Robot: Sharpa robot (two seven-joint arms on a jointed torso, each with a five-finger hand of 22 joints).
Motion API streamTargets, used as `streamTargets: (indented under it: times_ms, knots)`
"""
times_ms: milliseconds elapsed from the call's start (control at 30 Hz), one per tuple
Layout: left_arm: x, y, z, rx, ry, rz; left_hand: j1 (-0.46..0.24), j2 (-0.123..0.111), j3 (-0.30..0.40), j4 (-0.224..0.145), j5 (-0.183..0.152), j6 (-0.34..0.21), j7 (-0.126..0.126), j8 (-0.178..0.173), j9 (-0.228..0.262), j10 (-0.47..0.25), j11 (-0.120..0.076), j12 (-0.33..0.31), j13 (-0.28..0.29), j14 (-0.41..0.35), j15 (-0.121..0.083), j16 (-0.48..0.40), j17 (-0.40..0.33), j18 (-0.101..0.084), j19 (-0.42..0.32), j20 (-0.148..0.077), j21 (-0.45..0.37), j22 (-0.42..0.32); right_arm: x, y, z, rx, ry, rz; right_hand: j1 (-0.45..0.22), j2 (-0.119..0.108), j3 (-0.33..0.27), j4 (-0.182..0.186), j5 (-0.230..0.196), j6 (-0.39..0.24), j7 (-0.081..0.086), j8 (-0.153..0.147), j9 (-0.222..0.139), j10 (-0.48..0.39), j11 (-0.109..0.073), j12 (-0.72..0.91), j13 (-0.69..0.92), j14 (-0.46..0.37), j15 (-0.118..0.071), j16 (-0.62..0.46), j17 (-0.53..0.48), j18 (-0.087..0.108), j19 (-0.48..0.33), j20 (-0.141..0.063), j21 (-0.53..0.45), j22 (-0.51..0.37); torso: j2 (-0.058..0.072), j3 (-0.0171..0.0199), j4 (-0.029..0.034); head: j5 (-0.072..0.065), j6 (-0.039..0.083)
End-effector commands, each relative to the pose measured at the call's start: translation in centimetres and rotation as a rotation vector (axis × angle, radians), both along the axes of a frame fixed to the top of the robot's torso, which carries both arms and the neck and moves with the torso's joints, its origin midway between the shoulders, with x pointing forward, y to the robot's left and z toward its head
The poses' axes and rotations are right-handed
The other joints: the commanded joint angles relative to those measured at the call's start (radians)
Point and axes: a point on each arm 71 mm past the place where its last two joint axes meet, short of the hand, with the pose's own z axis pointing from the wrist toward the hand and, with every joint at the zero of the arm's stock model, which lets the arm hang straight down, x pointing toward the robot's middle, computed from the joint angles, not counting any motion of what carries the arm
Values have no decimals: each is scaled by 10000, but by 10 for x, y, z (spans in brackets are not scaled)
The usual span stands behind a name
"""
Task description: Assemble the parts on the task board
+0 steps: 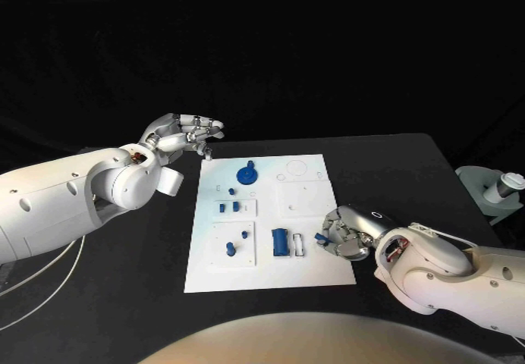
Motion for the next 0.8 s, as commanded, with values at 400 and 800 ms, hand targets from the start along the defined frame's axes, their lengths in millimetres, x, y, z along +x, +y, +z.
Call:
streamTargets:
  times_ms: [400,800]
  knots:
    - [-1,-4,1,-89,-31,-189,42,-2,31,43,46,-54,-14,36,-12,-107,6,49,11,-41,0,57,20,132,-15,26,-46,-10,6,20,-7,1531,1382,-716,-741,-66,1527,-1512,458,-3,-29,40,128,42,-10,-27,1104,984,-1,-7,2351,-27,113,-18,-179,1769,11,11,1,60,2]
    - [-1,-6,2,44,-158,-312,42,-2,31,43,46,-54,-14,36,-12,-107,6,49,11,-41,0,57,20,132,-15,26,-46,-10,8,34,-20,1515,2004,-653,-1431,-13,1116,-1256,458,187,-62,36,180,98,-32,78,1191,983,-15,-9,2346,-23,117,-27,-228,1775,8,14,-3,81,2]
